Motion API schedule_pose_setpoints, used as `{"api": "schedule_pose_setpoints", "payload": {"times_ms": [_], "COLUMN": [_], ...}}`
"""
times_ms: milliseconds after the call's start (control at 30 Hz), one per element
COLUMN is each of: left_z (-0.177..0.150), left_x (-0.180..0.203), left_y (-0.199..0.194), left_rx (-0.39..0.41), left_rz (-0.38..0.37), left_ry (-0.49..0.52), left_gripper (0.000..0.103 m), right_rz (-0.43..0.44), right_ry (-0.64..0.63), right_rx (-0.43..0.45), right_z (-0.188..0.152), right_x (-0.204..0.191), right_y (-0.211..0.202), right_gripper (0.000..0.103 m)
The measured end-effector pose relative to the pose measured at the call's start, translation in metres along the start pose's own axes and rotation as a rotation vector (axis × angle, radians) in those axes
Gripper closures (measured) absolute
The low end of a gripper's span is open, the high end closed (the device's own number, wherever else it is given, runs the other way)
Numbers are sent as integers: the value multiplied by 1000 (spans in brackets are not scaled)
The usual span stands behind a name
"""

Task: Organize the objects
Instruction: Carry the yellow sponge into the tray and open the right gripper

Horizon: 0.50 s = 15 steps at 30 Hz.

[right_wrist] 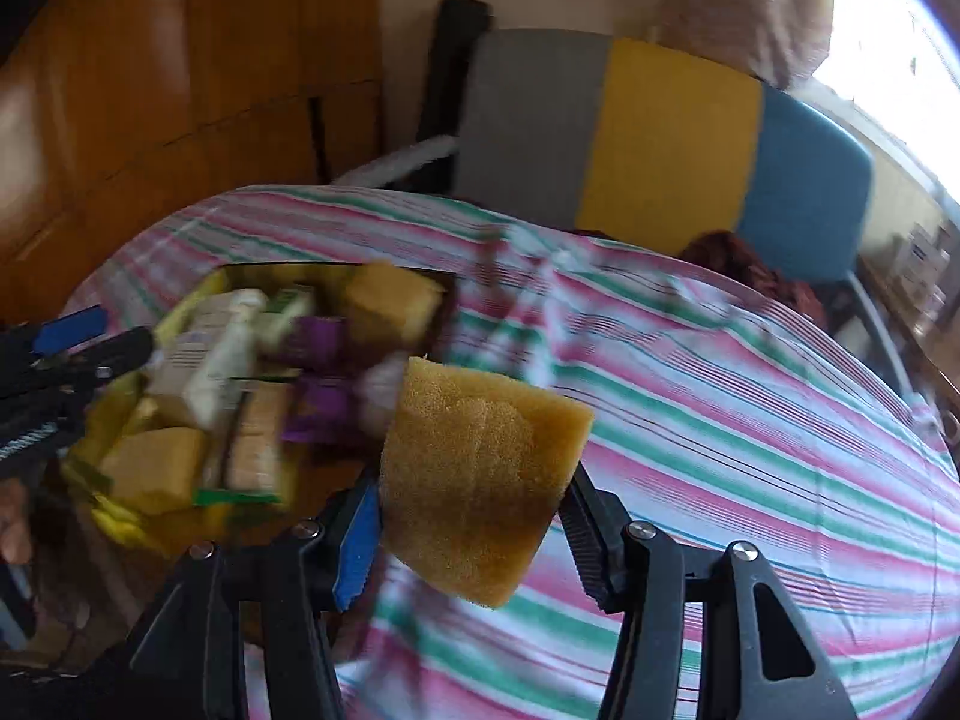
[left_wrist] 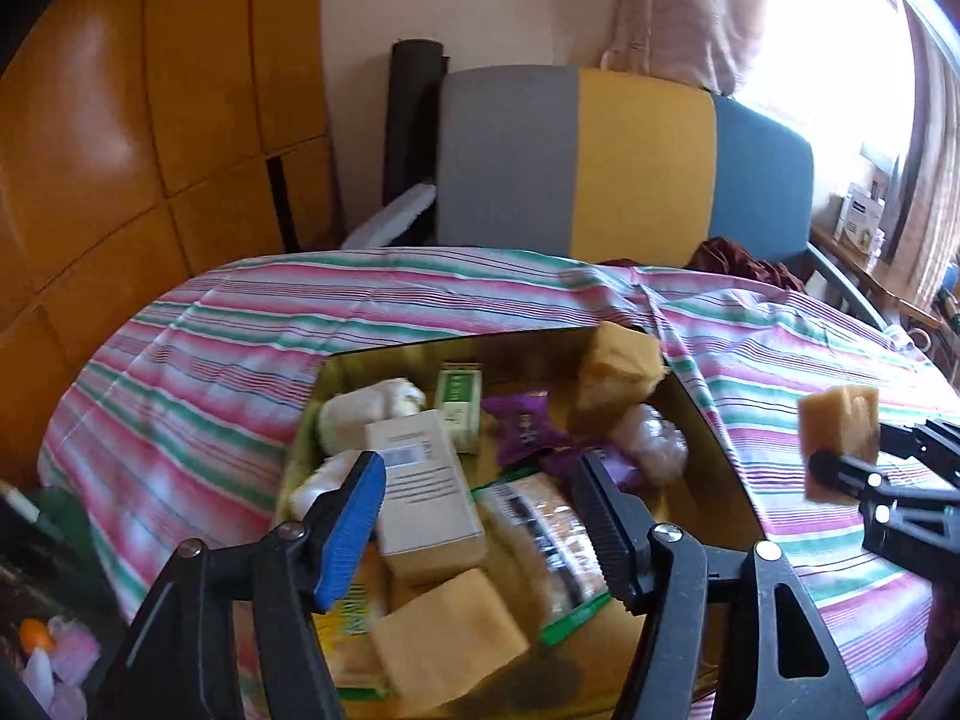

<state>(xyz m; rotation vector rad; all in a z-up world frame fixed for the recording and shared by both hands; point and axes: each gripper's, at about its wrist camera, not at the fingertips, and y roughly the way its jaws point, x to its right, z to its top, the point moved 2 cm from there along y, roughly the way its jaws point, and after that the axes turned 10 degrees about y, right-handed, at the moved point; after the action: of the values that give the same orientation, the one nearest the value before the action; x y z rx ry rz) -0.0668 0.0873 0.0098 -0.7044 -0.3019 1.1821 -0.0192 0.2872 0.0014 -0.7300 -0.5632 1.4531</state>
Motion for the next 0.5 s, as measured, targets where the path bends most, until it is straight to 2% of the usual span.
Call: {"api": "schedule_pose_setpoints", "payload": {"times_ms": [100,233,500], "left_z": [-7,-14,-30], "left_x": [-11,-26,-50], "left_y": [-6,-10,-9], "left_rx": [0,-5,-28], "left_rz": [14,32,55], "left_ry": [-21,-50,-93], "left_gripper": [34,31,26], "right_rz": [56,81,81], "right_ry": [-48,-97,-124], "right_rx": [-35,-90,-182], "right_z": [-2,-10,-22], "right_x": [-31,-60,-75], "right_y": [7,23,51], "right_gripper": [48,48,47]}}
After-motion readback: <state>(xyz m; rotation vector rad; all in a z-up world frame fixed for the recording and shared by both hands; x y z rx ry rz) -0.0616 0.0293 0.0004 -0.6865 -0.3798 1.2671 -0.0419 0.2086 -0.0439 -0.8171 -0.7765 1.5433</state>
